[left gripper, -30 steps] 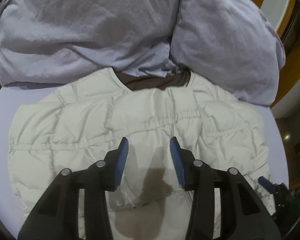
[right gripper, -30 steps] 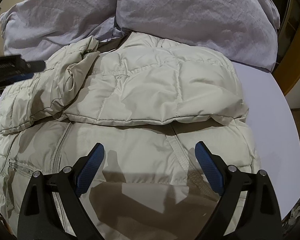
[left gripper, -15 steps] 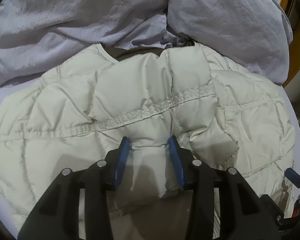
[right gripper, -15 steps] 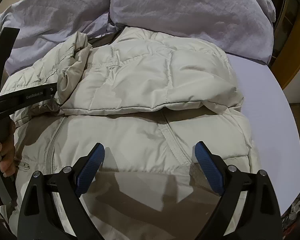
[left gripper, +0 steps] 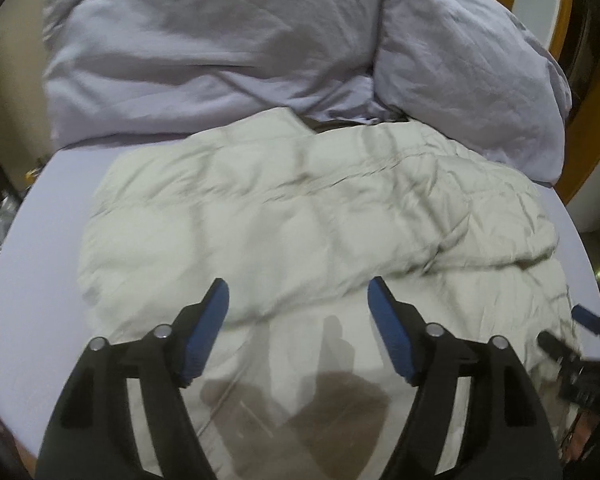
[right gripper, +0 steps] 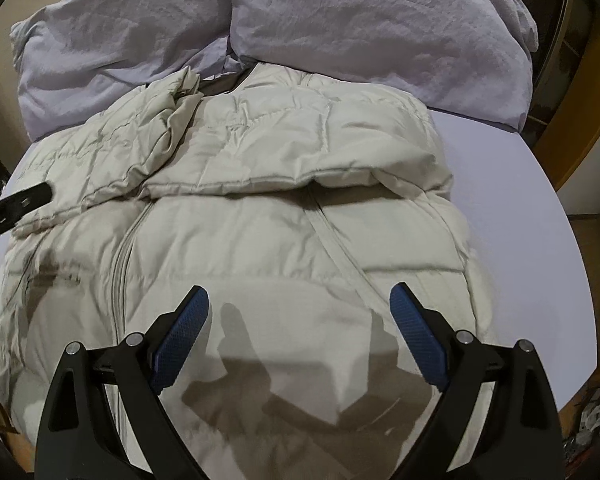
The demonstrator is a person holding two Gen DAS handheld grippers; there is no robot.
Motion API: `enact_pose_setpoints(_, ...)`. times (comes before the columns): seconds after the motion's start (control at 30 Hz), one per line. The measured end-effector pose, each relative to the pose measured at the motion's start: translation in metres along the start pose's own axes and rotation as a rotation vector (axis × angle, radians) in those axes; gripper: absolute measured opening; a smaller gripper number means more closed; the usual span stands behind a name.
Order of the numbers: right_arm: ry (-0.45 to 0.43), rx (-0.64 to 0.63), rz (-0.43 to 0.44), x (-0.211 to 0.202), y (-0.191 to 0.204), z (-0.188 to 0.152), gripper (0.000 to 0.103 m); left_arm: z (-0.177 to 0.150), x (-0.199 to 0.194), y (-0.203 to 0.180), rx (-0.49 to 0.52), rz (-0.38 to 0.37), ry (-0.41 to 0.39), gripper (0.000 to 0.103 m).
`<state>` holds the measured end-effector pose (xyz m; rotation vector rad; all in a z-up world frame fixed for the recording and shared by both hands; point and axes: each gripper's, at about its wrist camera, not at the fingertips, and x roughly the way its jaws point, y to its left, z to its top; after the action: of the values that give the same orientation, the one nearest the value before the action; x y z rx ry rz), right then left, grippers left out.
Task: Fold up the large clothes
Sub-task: 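Grasp the hem edge with the left gripper while the right gripper grasps the hem too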
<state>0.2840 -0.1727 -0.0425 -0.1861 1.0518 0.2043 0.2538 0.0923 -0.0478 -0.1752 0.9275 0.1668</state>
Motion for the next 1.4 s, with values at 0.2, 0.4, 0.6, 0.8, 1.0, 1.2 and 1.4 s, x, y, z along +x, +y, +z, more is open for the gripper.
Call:
enact_pose_setpoints(0.2,0.003,0.005,-0.018,-0.015,-0.032,-0.028,0.094,-0.052,-0.042,0.048,-0.067,0.055,-0.009,0.074)
enact_pose_setpoints(0.4,0.030,0.074,-0.026,-0.027,-0.084,-0.056,0.094,-0.109,-0.070,0.095,-0.145,0.119,0.011,0.074)
enact_pose_setpoints(0.6,0.057,0.207,0.031,-0.036,-0.131,-0.081,0.093,-0.149,-0.082,0.119,-0.196,0.121,0.039,0.074)
enact_pose_setpoints(0.8,0.130,0.260,0.091,-0.023,-0.144,-0.105,0.088,-0.171,-0.078,0.130,-0.235,0.091,0.076,0.074)
enact_pose_setpoints(1.0,0.154,0.269,0.139,-0.014,-0.146,-0.113,0.078,-0.183,-0.072,0.128,-0.266,0.057,0.089,0.072)
enact_pose_setpoints(1.2,0.132,0.233,0.141,-0.014,-0.141,-0.113,0.066,-0.188,-0.069,0.119,-0.265,0.047,0.088,0.064)
enact_pose_setpoints(1.4,0.114,0.229,0.154,-0.014,-0.139,-0.113,0.053,-0.188,-0.068,0.113,-0.247,0.063,0.085,0.059)
